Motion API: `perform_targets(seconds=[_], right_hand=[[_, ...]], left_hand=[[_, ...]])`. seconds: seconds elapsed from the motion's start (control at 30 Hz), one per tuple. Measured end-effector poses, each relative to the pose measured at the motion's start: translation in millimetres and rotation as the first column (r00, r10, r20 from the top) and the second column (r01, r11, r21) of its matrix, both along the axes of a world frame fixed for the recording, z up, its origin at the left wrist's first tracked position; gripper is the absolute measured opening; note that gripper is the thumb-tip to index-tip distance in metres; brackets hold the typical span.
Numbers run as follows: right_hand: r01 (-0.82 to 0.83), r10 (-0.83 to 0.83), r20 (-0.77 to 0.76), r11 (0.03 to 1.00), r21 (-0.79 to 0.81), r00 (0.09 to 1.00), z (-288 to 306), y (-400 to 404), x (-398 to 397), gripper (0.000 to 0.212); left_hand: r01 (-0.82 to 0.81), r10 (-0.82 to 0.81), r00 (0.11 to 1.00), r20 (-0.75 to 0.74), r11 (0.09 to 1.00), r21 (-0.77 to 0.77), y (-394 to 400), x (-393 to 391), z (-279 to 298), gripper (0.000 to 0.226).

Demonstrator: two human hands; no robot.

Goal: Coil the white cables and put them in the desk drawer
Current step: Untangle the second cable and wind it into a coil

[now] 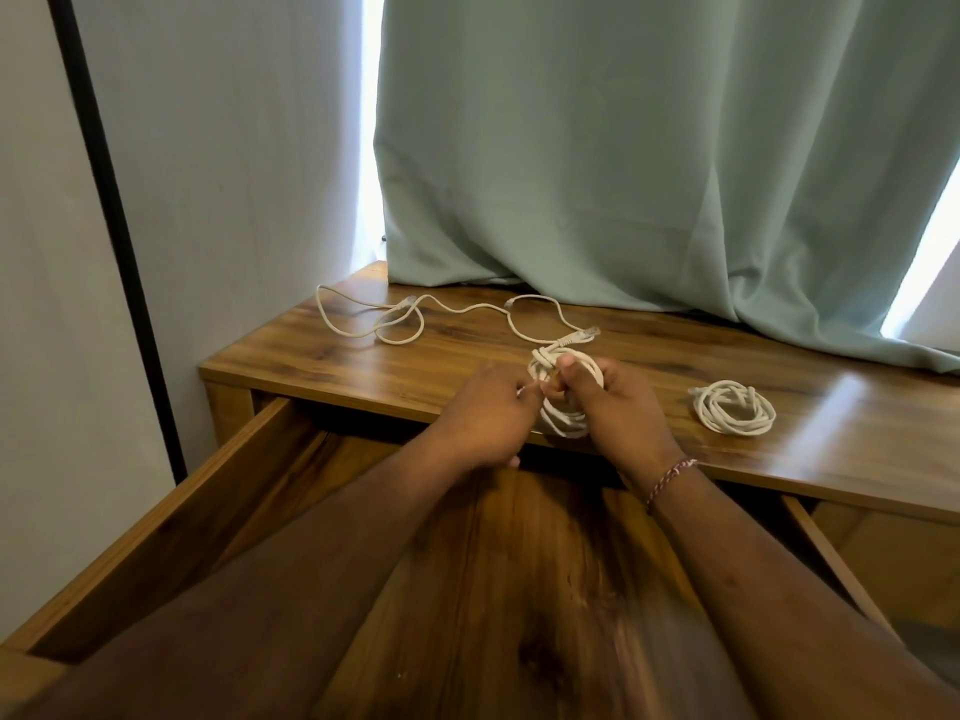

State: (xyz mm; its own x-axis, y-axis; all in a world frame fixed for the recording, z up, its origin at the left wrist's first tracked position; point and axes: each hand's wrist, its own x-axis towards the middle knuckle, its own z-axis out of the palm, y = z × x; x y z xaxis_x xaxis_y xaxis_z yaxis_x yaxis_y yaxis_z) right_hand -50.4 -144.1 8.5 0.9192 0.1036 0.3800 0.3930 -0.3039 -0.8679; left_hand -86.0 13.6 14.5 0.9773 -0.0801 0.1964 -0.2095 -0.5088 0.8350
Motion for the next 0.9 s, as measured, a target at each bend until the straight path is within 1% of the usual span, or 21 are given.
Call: perform_targets(seconds=[0.07,0.1,0.13,0.23,0.37,0.43,0.47,0.5,0.57,0.6,0.63,0.73,0.8,0.9], right_hand=[[0.140,-0.124,0.164,0.986,-0.089,0.979,2,-10,4,0.034],[0.198,-0.167,0.219,0.971,-0.130,0.961,3,-17,7,0.034],[0.237,-0.197,0.239,0.959,-0.155,0.951,2,-26,11,0.034],[0.257,-0.218,0.224,0.953,-0.163,0.950,-8,-52,22,0.036],[0.258,-0.218,0.242,0.955,-0.145,0.945,-13,-63,34,0.043],[0.251,-0.223,0.212,0.961,-0.116,0.951,-15,-61,37,0.043],[0.240,-0.218,0.193,0.965,-0.102,0.957,-16,-59,38,0.044],[0.216,-0.201,0.164,0.973,-0.083,0.966,-15,-57,37,0.046],[0.131,-0.133,0.088,0.991,0.024,0.987,-10,-52,33,0.048],[0.086,-0.092,0.052,0.991,0.102,0.994,-6,-48,29,0.048],[0.052,-0.055,0.012,0.982,0.184,0.998,-2,-43,24,0.046],[0.002,0.048,-0.110,0.910,0.414,0.993,5,-25,10,0.040],[0.005,0.107,-0.194,0.866,0.500,0.975,4,-17,3,0.040],[0.061,0.138,-0.296,0.816,0.575,0.945,3,-8,-4,0.037]], left_hand=[[0.085,-0.084,0.996,-0.036,0.996,0.023,-1,-3,3,0.033],[0.117,-0.117,0.993,-0.022,0.993,0.028,1,-4,4,0.036],[0.142,-0.141,0.990,-0.011,0.989,0.043,3,-4,5,0.038],[0.217,-0.214,0.976,-0.035,0.968,0.126,9,-5,6,0.041],[0.270,-0.264,0.962,-0.064,0.952,0.141,11,-4,9,0.038],[0.284,-0.278,0.958,-0.067,0.949,0.138,15,-3,10,0.039],[0.286,-0.280,0.958,-0.058,0.946,0.151,18,-2,10,0.039],[0.269,-0.271,0.962,-0.017,0.943,0.198,23,0,8,0.038],[0.170,-0.237,0.957,0.167,0.926,0.339,32,9,4,0.032],[0.110,-0.217,0.941,0.259,0.921,0.373,34,14,1,0.028],[0.069,-0.198,0.927,0.318,0.924,0.376,35,17,-2,0.024],[0.004,-0.174,0.904,0.391,0.916,0.400,31,18,-6,0.022],[-0.044,-0.157,0.893,0.423,0.903,0.426,26,15,-6,0.024],[-0.097,-0.113,0.866,0.487,0.918,0.385,20,11,-5,0.024]])
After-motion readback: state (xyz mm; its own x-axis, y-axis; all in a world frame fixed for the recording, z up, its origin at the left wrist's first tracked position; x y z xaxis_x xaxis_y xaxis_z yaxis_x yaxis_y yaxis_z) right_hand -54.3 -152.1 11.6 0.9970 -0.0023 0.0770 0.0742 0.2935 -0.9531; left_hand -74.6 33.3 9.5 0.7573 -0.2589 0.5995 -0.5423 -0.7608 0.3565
